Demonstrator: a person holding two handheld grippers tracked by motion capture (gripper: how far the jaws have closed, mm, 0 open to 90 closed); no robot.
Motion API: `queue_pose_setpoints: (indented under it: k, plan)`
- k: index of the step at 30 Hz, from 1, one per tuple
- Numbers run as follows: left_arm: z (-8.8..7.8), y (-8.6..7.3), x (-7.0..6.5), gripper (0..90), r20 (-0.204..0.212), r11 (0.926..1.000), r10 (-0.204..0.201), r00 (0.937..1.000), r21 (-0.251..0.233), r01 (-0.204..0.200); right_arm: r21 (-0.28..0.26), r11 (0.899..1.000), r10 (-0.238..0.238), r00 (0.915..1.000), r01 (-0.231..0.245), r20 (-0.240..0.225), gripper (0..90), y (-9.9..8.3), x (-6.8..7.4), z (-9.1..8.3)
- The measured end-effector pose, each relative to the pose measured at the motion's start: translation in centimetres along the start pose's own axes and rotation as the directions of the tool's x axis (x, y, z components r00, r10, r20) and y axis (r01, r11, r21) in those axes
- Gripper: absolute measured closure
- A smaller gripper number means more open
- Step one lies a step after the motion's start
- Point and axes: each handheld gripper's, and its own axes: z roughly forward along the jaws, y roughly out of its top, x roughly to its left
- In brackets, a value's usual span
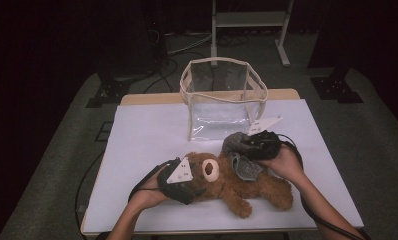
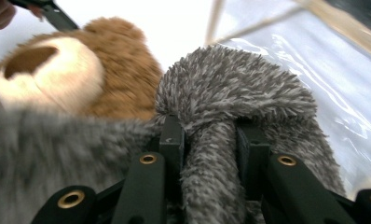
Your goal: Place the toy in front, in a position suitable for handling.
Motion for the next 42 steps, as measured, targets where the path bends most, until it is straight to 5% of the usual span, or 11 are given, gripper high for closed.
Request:
queue_pose_setpoints:
  k: [7, 13, 21, 28, 32, 38, 42]
  plan:
    - [0.1, -0.1, 0.2, 20.6, 0.003, 0.9999, -0.016, 0.9999, -0.006, 0.016, -0.057, 0.994, 0.092, 0.9952, -0.09, 0.033, 68.1, -3.3, -1.4, -3.9]
    - [0.1, -0.1, 0.2, 20.4, -0.002, 0.9995, -0.031, 0.9995, -0.009, 0.031, -0.085, 0.991, 0.107, 0.9941, -0.106, 0.012, 68.0, -7.2, 0.9, -7.5]
    - [0.1, 0.1, 0.1, 20.6, 0.0, 0.9998, -0.021, 0.9998, 0.0, 0.021, -0.081, 0.984, 0.152, 0.987, -0.156, -0.051, 68.0, -11.0, 2.0, -8.0]
    - [0.1, -0.1, 0.3, 20.5, 0.01, 0.9993, -0.038, 0.9992, -0.005, 0.038, -0.089, 0.984, 0.158, 0.9858, -0.153, 0.057, 68.0, -9.5, -1.3, -6.8]
    - [0.1, -0.2, 0.4, 20.5, 0.01, 0.9986, -0.051, 0.9987, -0.012, 0.051, -0.077, 0.979, 0.192, 0.9793, -0.187, 0.065, 68.0, -9.9, -3.1, -5.3]
    - [0.2, -0.2, 0.4, 20.5, 0.011, 0.9982, -0.057, 0.9983, -0.017, 0.057, -0.059, 0.97, 0.24, 0.9695, -0.237, 0.05, 68.1, -12.5, -3.0, -5.6]
    - [0.3, -0.1, 0.4, 20.5, 0.005, 0.9986, -0.053, 0.9986, -0.009, 0.053, -0.078, 0.969, 0.236, 0.9715, -0.233, 0.026, 68.0, -12.7, -2.2, -6.8]
